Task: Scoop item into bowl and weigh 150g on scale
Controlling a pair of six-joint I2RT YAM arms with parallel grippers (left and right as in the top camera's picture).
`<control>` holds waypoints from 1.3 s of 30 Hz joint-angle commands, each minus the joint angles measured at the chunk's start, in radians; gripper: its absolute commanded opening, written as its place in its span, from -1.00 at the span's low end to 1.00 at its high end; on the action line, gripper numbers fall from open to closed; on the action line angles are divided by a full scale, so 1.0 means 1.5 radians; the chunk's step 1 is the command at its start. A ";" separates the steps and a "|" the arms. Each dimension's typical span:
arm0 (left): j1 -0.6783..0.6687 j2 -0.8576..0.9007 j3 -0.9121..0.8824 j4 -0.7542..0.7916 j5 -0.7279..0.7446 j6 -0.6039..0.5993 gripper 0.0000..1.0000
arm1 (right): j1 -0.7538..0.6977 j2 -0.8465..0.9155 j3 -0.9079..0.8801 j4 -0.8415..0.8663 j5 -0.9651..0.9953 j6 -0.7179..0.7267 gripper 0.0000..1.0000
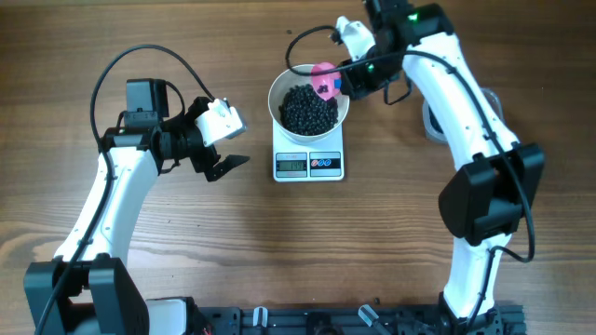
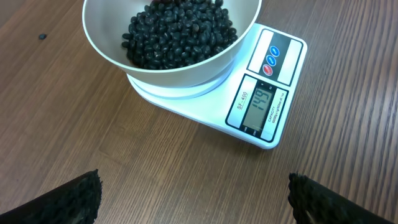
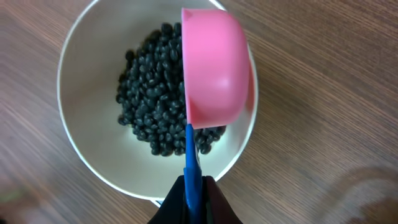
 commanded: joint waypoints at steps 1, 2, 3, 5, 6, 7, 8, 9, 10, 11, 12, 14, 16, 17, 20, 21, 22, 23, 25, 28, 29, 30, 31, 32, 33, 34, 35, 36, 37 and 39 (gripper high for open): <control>0.004 0.004 -0.002 0.000 0.015 0.013 1.00 | -0.012 -0.047 0.026 0.002 -0.067 0.012 -0.91; 0.004 0.004 -0.002 0.000 0.015 0.013 1.00 | -0.013 -0.055 0.026 0.002 -0.066 0.015 -0.92; 0.004 0.004 -0.002 0.000 0.015 0.013 1.00 | -0.013 -0.063 0.026 0.002 -0.066 0.015 -0.91; 0.004 0.004 -0.002 0.000 0.015 0.013 1.00 | -0.013 -0.072 0.026 0.001 -0.066 0.015 -0.91; 0.004 0.004 -0.002 0.000 0.015 0.013 1.00 | -0.013 -0.076 0.026 0.001 -0.066 0.017 -0.92; 0.004 0.004 -0.002 0.000 0.015 0.013 1.00 | -0.013 -0.076 0.026 0.001 -0.066 0.017 -0.91; 0.004 0.004 -0.002 0.000 0.015 0.013 1.00 | -0.013 -0.077 0.026 -0.001 -0.066 0.018 -0.91; 0.004 0.004 -0.002 0.000 0.015 0.013 1.00 | -0.012 -0.077 0.026 -0.003 -0.066 0.018 -0.91; 0.004 0.004 -0.002 0.000 0.015 0.013 1.00 | -0.011 -0.077 0.026 -0.004 -0.066 0.019 -0.91; 0.004 0.004 -0.002 0.000 0.015 0.013 1.00 | -0.010 -0.077 0.026 -0.004 -0.066 0.021 -0.91; 0.004 0.004 -0.002 0.000 0.015 0.013 1.00 | -0.010 -0.078 0.026 -0.006 -0.066 0.022 -0.92; 0.004 0.004 -0.002 0.000 0.015 0.013 1.00 | -0.010 -0.079 0.026 -0.011 -0.066 0.022 -0.91; 0.004 0.004 -0.002 0.000 0.015 0.013 1.00 | -0.010 -0.081 0.026 -0.015 -0.066 0.022 -0.91; 0.004 0.004 -0.002 0.000 0.015 0.013 1.00 | -0.009 -0.082 0.026 -0.015 -0.066 0.022 -0.91; 0.004 0.004 -0.002 0.000 0.015 0.013 1.00 | 0.004 -0.083 0.026 -0.017 -0.033 0.018 -0.91; 0.004 0.004 -0.002 0.000 0.015 0.013 1.00 | 0.013 -0.083 0.026 -0.018 -0.017 0.014 -0.91; 0.004 0.004 -0.002 0.000 0.015 0.013 1.00 | 0.021 -0.083 0.026 -0.017 -0.004 0.014 -0.91; 0.004 0.004 -0.002 0.000 0.015 0.013 1.00 | 0.029 -0.083 0.026 -0.017 0.007 0.014 -0.91; 0.004 0.004 -0.002 0.000 0.015 0.013 1.00 | 0.041 -0.083 0.026 -0.020 0.030 0.014 -0.91; 0.004 0.004 -0.002 0.000 0.015 0.013 1.00 | 0.064 -0.083 0.026 -0.021 0.089 0.010 -0.91; 0.004 0.004 -0.002 0.000 0.015 0.013 1.00 | 0.071 -0.083 0.026 -0.021 0.101 -0.002 -0.91; 0.004 0.004 -0.002 0.000 0.015 0.013 1.00 | 0.078 -0.083 0.026 -0.020 0.116 -0.003 -0.91; 0.004 0.004 -0.002 0.000 0.015 0.013 1.00 | 0.081 -0.083 0.026 -0.019 0.126 -0.004 -0.91; 0.004 0.004 -0.002 0.000 0.015 0.013 1.00 | 0.082 -0.083 0.026 -0.019 0.133 -0.005 -0.91; 0.004 0.004 -0.002 0.000 0.015 0.013 1.00 | 0.084 -0.083 0.026 -0.019 0.133 -0.016 -0.91; 0.004 0.004 -0.002 0.000 0.015 0.013 1.00 | 0.088 -0.083 0.026 -0.017 0.136 -0.021 -0.91; 0.004 0.004 -0.002 0.000 0.015 0.013 1.00 | 0.091 -0.083 0.026 -0.016 0.137 -0.024 -0.91; 0.004 0.004 -0.002 0.000 0.015 0.013 1.00 | 0.099 -0.083 0.026 -0.016 0.145 -0.030 -0.91; 0.004 0.004 -0.002 0.000 0.015 0.013 1.00 | 0.106 -0.083 0.026 -0.016 0.157 -0.035 -0.91; 0.004 0.004 -0.002 0.000 0.015 0.013 1.00 | 0.129 -0.083 0.026 -0.013 0.219 -0.038 -0.92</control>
